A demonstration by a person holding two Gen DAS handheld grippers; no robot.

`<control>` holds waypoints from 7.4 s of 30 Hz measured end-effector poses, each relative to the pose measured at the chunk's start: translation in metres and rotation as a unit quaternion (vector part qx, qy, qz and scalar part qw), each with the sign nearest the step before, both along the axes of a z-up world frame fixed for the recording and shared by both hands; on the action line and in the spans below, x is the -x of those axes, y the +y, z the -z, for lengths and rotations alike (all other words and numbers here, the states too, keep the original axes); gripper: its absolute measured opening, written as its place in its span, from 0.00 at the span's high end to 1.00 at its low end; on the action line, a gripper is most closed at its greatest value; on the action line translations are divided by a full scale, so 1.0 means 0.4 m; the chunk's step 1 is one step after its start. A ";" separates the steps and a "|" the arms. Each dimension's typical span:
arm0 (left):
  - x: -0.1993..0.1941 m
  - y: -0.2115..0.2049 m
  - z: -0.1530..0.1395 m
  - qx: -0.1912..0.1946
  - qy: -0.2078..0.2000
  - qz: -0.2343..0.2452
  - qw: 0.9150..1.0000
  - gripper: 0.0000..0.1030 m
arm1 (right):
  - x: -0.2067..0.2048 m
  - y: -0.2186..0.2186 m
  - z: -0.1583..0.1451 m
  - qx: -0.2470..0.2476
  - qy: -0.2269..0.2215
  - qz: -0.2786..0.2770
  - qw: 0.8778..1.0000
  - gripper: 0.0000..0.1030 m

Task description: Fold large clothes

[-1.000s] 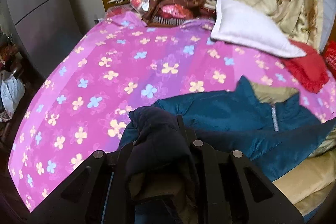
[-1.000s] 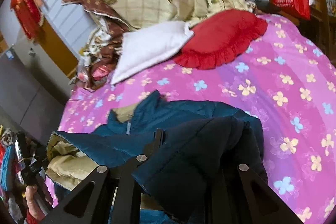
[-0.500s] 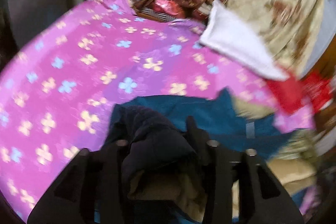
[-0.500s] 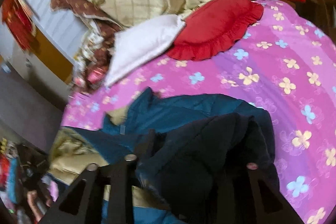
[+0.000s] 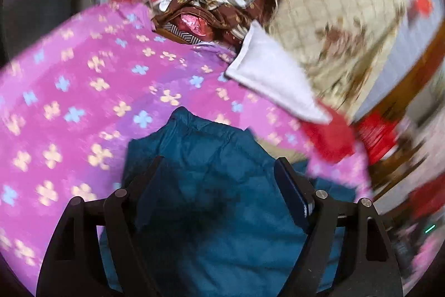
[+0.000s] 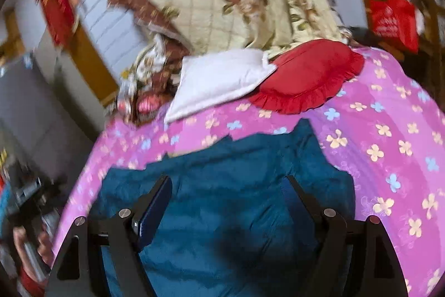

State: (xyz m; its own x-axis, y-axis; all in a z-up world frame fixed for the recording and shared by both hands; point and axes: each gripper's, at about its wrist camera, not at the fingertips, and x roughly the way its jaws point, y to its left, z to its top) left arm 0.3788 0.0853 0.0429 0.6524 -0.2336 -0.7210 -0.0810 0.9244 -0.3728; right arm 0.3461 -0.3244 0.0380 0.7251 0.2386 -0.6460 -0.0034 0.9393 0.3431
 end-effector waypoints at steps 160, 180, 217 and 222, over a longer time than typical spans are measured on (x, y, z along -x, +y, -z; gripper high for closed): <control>-0.002 0.155 0.352 0.141 0.138 0.148 0.969 0.00 | 0.007 -0.280 0.359 -0.173 0.150 0.017 0.973 0.11; -0.060 0.014 0.159 0.067 0.043 0.176 0.981 0.65 | -0.076 -0.208 0.157 -0.173 0.038 -0.026 0.984 0.65; 0.017 0.079 0.290 -0.001 0.098 0.002 0.995 0.18 | 0.028 -0.068 0.260 0.107 0.071 0.027 0.991 0.29; 0.130 0.051 0.179 -0.093 0.028 -0.012 0.995 0.18 | 0.110 -0.050 0.198 0.118 0.044 0.032 0.991 0.29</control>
State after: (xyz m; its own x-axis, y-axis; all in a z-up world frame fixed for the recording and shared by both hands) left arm 0.3267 0.1058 -0.0287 0.6135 -0.0781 -0.7858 -0.1195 0.9745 -0.1901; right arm 0.3020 -0.3444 -0.0414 0.6727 0.0280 -0.7394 0.0790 0.9909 0.1093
